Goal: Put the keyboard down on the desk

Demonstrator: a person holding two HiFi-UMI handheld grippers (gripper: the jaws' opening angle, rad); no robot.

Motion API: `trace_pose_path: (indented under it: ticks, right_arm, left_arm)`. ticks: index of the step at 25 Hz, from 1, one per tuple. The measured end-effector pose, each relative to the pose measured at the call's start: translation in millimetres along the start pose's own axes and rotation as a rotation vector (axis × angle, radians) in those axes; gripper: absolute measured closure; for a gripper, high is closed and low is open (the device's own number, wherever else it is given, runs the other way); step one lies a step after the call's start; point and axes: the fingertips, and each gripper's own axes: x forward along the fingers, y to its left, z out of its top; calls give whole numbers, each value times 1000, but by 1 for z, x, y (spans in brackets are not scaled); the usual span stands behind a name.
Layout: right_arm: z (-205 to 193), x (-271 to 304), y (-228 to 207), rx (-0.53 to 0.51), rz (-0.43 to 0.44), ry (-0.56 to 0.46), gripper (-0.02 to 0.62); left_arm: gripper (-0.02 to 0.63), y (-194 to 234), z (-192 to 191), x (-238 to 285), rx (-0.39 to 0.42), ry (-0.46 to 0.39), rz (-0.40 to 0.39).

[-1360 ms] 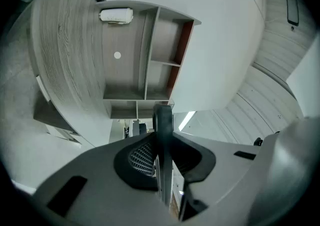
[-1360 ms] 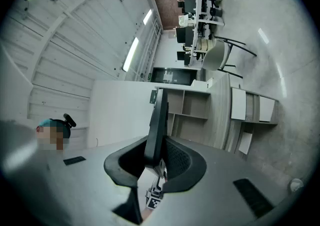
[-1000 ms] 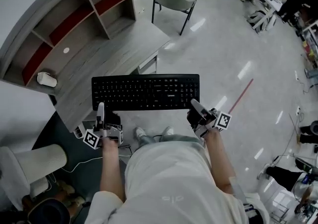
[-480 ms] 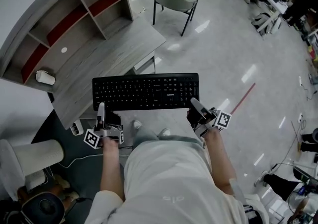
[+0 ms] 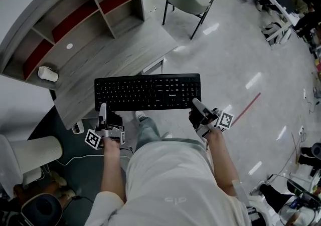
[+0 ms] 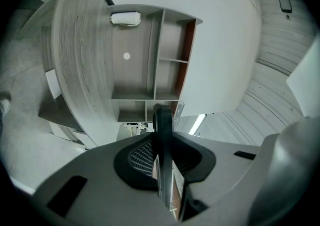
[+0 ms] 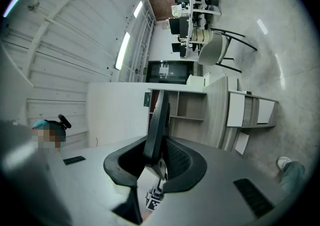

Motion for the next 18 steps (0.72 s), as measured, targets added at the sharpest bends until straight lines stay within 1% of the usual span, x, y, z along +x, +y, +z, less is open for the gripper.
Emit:
trace_pose_path:
  ticks: [2, 4, 7, 9, 11, 16, 18]
  right_arm:
    - [5, 21, -4, 7, -10, 18, 499]
    - [6, 54, -16, 13, -25, 37, 499]
    - [5, 137, -53, 19, -56, 65, 499]
    - [6, 183, -71, 29, -70, 83, 499]
    - [5, 200, -72, 40, -76, 103, 499]
    - [5, 204, -57, 62, -75, 150, 497]
    - [3, 216, -58, 67, -69, 173, 499]
  left_arm:
    - [526, 4, 13, 9, -5, -17, 13]
    - [526, 15, 39, 22, -18, -37, 29]
    - [526, 53, 108, 58, -42, -67, 54]
    - [526, 69, 144, 77, -51, -86, 67]
    - [526, 66, 155, 79, -49, -103, 77]
    - [526, 46, 152, 58, -39, -166, 101]
    - [526, 44, 160, 55, -36, -187, 102]
